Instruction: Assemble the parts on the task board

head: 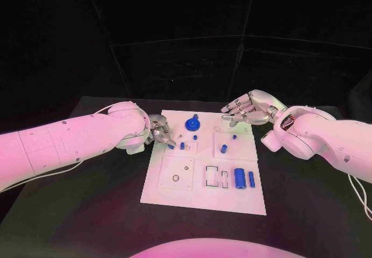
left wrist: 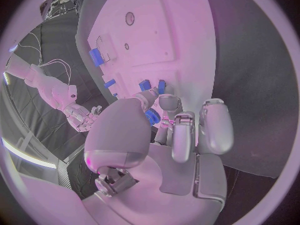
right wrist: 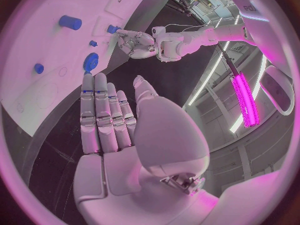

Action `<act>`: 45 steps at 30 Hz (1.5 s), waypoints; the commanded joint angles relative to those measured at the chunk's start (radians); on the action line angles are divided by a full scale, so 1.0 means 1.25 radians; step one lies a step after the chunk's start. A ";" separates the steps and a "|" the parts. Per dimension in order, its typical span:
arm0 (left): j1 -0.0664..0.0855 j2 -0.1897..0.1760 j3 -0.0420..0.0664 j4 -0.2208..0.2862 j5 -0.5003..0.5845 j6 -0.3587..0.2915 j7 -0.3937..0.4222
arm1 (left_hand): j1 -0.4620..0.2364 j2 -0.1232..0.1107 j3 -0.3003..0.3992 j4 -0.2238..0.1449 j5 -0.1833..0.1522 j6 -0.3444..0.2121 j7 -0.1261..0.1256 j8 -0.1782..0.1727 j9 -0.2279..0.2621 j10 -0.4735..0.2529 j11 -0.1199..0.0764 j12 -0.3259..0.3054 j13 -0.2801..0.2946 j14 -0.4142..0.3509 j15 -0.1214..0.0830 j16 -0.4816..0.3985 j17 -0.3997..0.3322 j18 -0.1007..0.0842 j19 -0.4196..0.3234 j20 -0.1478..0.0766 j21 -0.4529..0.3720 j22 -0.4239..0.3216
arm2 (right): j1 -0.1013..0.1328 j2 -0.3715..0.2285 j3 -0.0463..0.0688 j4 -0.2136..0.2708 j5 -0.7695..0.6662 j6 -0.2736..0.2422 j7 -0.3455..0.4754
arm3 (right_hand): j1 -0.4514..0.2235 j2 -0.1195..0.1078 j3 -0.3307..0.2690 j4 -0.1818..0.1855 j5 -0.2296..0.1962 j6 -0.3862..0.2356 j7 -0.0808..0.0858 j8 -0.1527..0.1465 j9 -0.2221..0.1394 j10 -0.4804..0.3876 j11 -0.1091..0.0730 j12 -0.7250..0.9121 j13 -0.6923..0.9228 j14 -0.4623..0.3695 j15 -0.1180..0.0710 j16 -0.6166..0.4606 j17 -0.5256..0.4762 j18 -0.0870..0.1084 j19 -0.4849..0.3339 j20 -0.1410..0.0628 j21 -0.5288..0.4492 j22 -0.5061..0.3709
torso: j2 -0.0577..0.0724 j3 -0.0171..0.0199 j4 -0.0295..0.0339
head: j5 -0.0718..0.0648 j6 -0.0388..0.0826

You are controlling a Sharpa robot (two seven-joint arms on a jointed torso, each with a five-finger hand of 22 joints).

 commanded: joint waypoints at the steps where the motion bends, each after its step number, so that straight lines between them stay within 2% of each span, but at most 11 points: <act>1: -0.001 0.002 -0.001 0.001 0.001 0.017 -0.005 | 0.006 -0.001 0.054 -0.057 0.004 0.001 -0.004 0.005 0.001 0.005 0.000 0.005 0.001 0.083 -0.006 0.003 0.211 -0.004 0.002 -0.002 0.002 0.001 | 0.001 0.001 0.000 0.001 0.000 0.005 0.009 | -0.002 0.006 -0.004 0.001 0.005 -0.008 0.000 -0.002 0.000 -0.006 0.001 -0.002 0.000 -0.004 0.003 -0.003 0.000 0.003 0.002 0.005 -0.005 -0.001 | 0.000 0.0004 -0.0003 | 0.000 -0.001; 7: -0.001 0.004 -0.001 -0.001 0.002 0.012 -0.002 | -0.007 -0.008 0.049 -0.052 0.003 0.006 -0.004 0.008 0.002 0.006 0.001 0.004 0.000 0.083 -0.006 0.003 0.211 -0.004 0.002 -0.003 0.002 0.001 | 0.001 0.001 0.000 0.002 0.000 0.005 0.008 | -0.002 0.006 -0.004 0.001 0.005 -0.008 0.000 -0.002 0.000 -0.006 0.001 -0.002 0.000 -0.004 0.003 -0.003 0.000 0.003 0.002 0.005 -0.005 -0.001 | 0.000 0.0006 -0.0005 | -0.001 -0.001; 12: -0.001 0.007 -0.001 -0.006 0.002 0.010 -0.001 | -0.055 -0.021 0.016 -0.020 0.003 0.018 -0.005 0.011 0.002 0.008 0.000 0.007 0.001 0.083 -0.007 0.003 0.211 -0.004 0.003 -0.003 0.002 0.002 | 0.001 0.000 0.000 0.002 0.000 0.004 0.008 | -0.002 0.006 -0.004 0.001 0.005 -0.008 0.000 -0.002 0.000 -0.007 0.001 -0.002 0.000 -0.004 0.003 -0.004 0.000 0.003 0.002 0.005 -0.005 -0.001 | 0.000 0.0011 -0.0007 | -0.002 -0.001; 18: -0.001 0.010 -0.001 -0.011 0.002 0.013 -0.004 | -0.106 -0.019 -0.017 0.021 0.003 0.025 -0.006 0.011 0.002 0.009 -0.001 0.009 0.001 0.083 -0.008 0.003 0.211 -0.004 0.003 -0.004 0.001 0.002 | 0.001 0.000 0.000 0.003 0.000 0.004 0.008 | -0.002 0.006 -0.004 0.001 0.005 -0.008 0.000 -0.002 0.000 -0.007 0.001 -0.002 0.000 -0.004 0.003 -0.004 0.000 0.003 0.002 0.005 -0.005 -0.001 | -0.001 0.0010 -0.0011 | -0.004 -0.002; 39: 0.000 0.017 -0.001 -0.026 0.002 0.013 -0.014 | -0.126 -0.023 -0.041 0.038 0.003 0.030 -0.008 0.014 0.003 0.011 -0.003 0.013 0.004 0.083 -0.010 0.003 0.211 -0.004 0.004 -0.006 0.002 0.004 | 0.001 -0.002 0.000 0.005 0.000 0.004 0.006 | -0.002 0.007 -0.004 0.001 0.005 -0.008 0.000 -0.002 0.000 -0.007 0.001 -0.002 0.000 -0.004 0.003 -0.004 0.000 0.003 0.003 0.005 -0.006 -0.001 | 0.000 0.0007 0.0000 | -0.008 -0.004; 41: 0.000 0.017 -0.001 -0.027 0.002 0.012 -0.015 | -0.131 -0.023 -0.046 0.044 0.003 0.031 -0.008 0.014 0.003 0.010 -0.002 0.014 0.004 0.083 -0.010 0.003 0.211 -0.004 0.004 -0.006 0.002 0.004 | 0.002 -0.002 0.000 0.005 0.000 0.004 0.006 | -0.003 0.007 -0.005 0.001 0.006 -0.008 0.000 -0.002 0.000 -0.007 0.001 -0.002 0.000 -0.004 0.004 -0.004 0.000 0.003 0.003 0.005 -0.006 -0.002 | 0.000 0.0004 -0.0001 | -0.008 -0.004; 45: 0.000 0.017 -0.001 -0.029 0.002 0.009 -0.015 | -0.163 -0.036 -0.086 0.069 0.002 0.033 -0.006 0.015 0.003 0.011 0.000 0.016 0.005 0.083 -0.009 0.003 0.211 -0.005 0.005 -0.005 0.002 0.005 | 0.002 -0.002 0.000 0.005 0.000 0.004 0.006 | -0.003 0.007 -0.005 0.001 0.006 -0.008 0.000 -0.002 0.000 -0.007 0.001 -0.002 0.000 -0.004 0.004 -0.004 0.000 0.003 0.003 0.005 -0.006 -0.002 | 0.000 0.0004 0.0002 | -0.009 -0.004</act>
